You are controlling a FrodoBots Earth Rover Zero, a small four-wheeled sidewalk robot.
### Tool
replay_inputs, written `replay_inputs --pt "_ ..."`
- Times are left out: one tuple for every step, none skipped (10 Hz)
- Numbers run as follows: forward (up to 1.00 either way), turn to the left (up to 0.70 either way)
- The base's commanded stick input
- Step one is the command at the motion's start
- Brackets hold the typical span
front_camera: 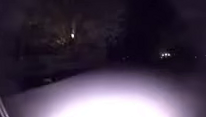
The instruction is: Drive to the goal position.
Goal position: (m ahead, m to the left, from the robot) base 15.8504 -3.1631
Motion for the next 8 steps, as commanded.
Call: replay_inputs --pt "0.5 0.0" --pt "0.5 0.0" --pt "0.5 0.0" --pt "0.5 0.0" --pt "0.5 0.0" --pt "0.5 0.0" --pt "0.5 0.0" --pt "0.5 0.0"
